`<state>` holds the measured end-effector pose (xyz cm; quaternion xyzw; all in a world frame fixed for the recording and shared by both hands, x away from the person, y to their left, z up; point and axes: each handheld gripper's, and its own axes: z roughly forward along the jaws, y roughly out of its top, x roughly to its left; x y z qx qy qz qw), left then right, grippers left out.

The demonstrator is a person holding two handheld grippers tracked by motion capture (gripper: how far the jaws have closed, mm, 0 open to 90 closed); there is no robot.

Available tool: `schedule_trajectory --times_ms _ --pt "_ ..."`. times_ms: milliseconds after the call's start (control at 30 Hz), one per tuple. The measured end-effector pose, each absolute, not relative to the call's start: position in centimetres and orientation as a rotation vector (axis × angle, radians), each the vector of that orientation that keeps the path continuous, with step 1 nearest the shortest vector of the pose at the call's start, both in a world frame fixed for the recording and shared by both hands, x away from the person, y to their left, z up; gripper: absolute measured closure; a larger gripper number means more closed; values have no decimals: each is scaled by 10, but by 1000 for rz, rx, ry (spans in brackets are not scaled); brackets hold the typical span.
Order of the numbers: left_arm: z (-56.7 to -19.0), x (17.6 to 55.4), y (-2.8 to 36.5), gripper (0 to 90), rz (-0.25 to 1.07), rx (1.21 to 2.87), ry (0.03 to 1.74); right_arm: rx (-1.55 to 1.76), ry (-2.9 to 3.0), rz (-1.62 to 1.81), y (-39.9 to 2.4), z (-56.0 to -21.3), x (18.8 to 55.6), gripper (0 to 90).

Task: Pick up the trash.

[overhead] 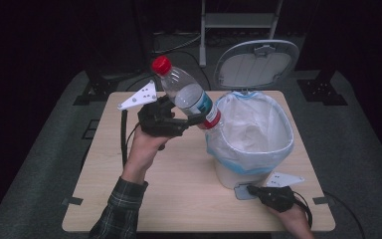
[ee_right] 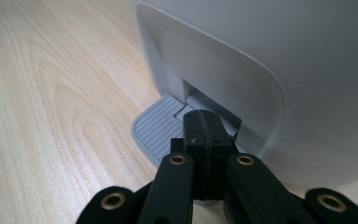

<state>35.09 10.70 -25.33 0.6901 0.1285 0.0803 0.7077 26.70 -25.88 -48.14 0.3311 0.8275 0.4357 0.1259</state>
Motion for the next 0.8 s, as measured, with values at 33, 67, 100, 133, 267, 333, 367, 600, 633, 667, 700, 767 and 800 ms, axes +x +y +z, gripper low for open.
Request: schedule_trajectory --times_ms 33,67,100,133,267,333,367,600,633,667,700,767,800 --pt "-253 351 106 290 174 1530 285 965 2410 1269 -259 -481 267 900" --pt "-253 351 105 290 174 1531 284 965 2410 1269 -259 -481 267 900" --pt "-253 352 102 290 169 1527 280 965 2410 1269 -259 -481 267 900" --pt "-253 352 102 290 169 1527 280 965 2410 1269 -259 -481 267 900" --pt "-252 353 96 290 161 1525 276 964 2411 1269 -259 -481 267 900" --pt "-252 353 95 290 159 1523 276 964 2411 1269 -259 -481 267 900" --pt "-252 353 94 290 159 1526 272 963 2411 1269 -259 -481 267 900" --pt "-252 353 84 290 145 1518 261 966 2412 1268 -259 -481 267 900" --pt "-251 354 81 290 142 1519 256 967 2412 1269 -259 -481 267 900" --pt "-251 354 81 290 142 1519 256 967 2412 1269 -259 -481 267 900" --pt "-252 354 80 290 141 1517 256 967 2412 1269 -259 -481 267 900" --pt "-252 354 77 289 138 1521 251 967 2412 1268 -259 -481 267 900" --pt "-252 354 76 290 137 1521 251 967 2412 1268 -259 -481 267 900"
